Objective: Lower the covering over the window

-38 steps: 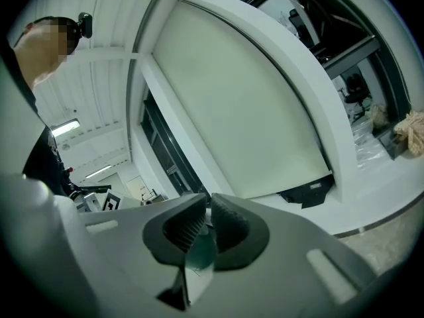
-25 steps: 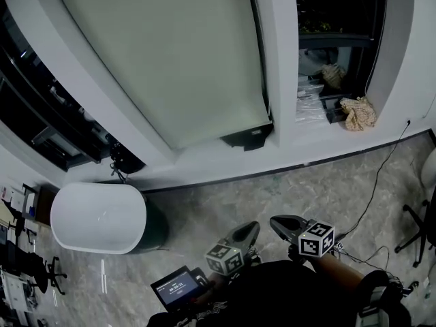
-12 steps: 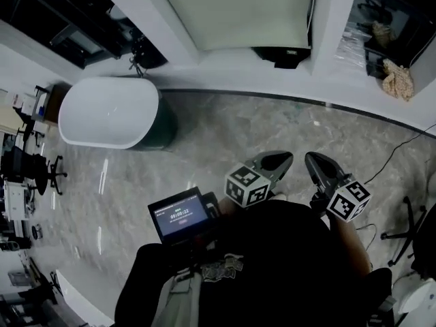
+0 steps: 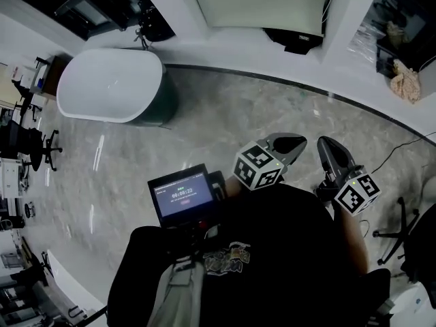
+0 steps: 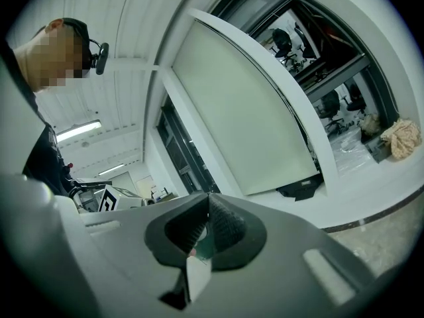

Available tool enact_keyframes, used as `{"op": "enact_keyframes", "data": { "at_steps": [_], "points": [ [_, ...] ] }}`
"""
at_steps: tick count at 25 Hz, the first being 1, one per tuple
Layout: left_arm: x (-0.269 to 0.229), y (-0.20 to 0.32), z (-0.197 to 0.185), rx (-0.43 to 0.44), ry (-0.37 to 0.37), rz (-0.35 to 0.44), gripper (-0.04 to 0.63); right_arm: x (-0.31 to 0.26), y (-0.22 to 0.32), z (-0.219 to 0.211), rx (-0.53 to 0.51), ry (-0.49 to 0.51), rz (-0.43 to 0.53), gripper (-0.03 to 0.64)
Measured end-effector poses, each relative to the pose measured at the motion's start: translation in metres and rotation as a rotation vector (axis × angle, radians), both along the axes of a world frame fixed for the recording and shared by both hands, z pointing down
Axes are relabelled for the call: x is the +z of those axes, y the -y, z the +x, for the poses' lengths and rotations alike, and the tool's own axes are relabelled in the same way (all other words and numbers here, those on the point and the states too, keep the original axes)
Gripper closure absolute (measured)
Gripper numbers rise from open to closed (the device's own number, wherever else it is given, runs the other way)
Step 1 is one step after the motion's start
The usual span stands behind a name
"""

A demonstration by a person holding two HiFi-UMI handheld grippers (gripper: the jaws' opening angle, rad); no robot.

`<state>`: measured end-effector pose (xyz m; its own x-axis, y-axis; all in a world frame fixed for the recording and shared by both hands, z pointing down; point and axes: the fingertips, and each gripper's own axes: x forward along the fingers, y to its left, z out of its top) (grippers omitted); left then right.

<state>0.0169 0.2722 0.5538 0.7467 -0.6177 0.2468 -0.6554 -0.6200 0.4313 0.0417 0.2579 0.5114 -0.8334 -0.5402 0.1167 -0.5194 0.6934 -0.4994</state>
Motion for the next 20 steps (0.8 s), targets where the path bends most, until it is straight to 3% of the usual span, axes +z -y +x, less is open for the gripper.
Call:
{"op": "enact_keyframes", "data": {
  "at_steps": [10,20],
  "points": [
    [0.009,-0.011,-0.021,-0.038,-0.011,0.004,0.586,0.014,-0.012,-0.020,-0.035,0.011,-0.009,0.611],
    [-0.002,0.010,-0.021,-0.057,-0.019,0.046,0.587,0.015,0.000,-0.017,-0.051,0.022,-0.004,0.611]
  ]
}}
